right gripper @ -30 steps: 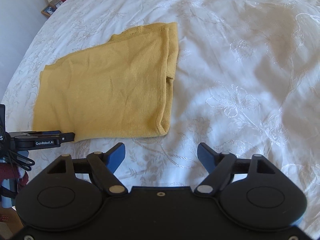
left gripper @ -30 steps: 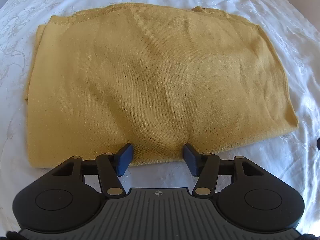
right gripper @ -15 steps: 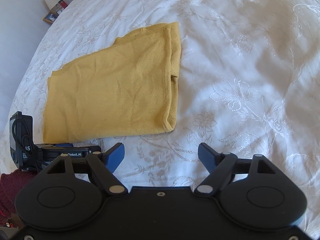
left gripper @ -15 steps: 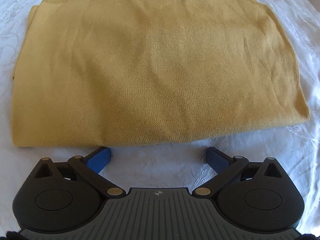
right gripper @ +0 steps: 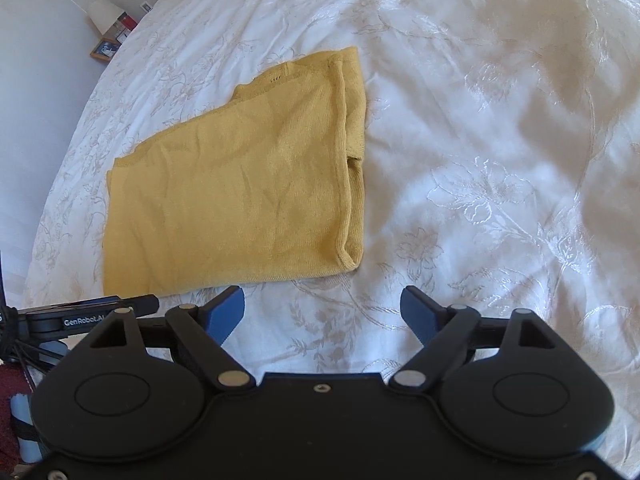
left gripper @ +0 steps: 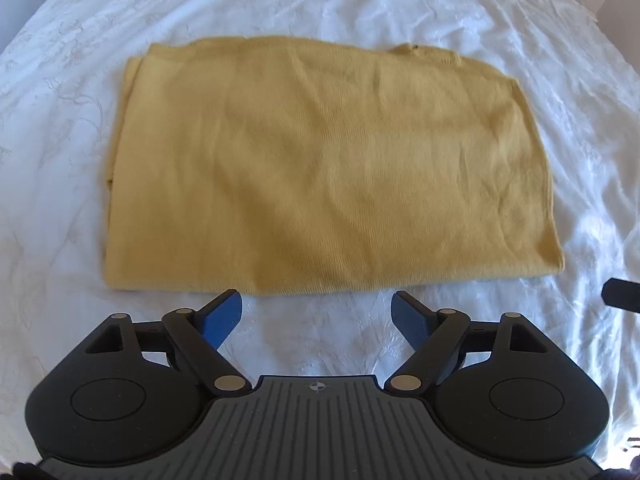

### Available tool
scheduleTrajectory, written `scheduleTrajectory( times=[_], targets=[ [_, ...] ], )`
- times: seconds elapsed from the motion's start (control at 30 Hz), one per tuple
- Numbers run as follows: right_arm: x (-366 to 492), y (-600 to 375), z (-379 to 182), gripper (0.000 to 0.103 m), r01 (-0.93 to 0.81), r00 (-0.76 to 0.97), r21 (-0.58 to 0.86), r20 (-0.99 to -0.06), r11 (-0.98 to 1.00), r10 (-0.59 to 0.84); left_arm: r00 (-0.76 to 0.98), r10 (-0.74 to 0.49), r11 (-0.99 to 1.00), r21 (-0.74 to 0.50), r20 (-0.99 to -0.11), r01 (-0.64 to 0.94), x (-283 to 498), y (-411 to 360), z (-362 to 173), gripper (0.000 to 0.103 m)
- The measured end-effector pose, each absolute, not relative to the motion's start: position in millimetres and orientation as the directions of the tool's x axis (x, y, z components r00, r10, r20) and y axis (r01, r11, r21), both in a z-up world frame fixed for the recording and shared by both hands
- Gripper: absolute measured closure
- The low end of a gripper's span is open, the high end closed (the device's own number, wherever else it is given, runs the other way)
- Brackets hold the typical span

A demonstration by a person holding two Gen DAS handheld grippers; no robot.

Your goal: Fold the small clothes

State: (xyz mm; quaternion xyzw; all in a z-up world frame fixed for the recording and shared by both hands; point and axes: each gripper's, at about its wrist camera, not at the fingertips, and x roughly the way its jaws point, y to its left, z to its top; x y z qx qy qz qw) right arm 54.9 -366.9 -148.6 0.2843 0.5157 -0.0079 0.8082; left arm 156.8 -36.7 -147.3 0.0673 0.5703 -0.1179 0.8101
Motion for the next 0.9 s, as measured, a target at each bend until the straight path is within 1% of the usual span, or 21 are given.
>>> scheduleTrajectory(
  times=[0.13,0.3,0.63,0.9],
  targets=[
    [61,-368,-147,0.012,0.301,0.492,0.481,-0.818,0.824,0.298,0.428,-0.112,0.974,-0.014,-0.897,0.226,181,-32,-111,0.021],
    [74,-371,-147,0.011,0.302,0.518,0.51,-0.797,0.805,0.31,0.454,-0.101,0.979,-0.007,-0.885,0.204,226,-35,-99,0.021],
    [107,-379,-152,0.006,0.275,0.537,0.548,-0.769,0.79,0.346,0.397,-0.079,0.987,-0.015,-0.915,0.163,285,-57,-130,0.021],
    [138,-388,-169,0.005,0.257,0.502,0.562,-0.773,0.786,0.388,0.352,-0.035,0.988,0.021,-0.935,0.153,325,-71,-161,0.021]
  ],
)
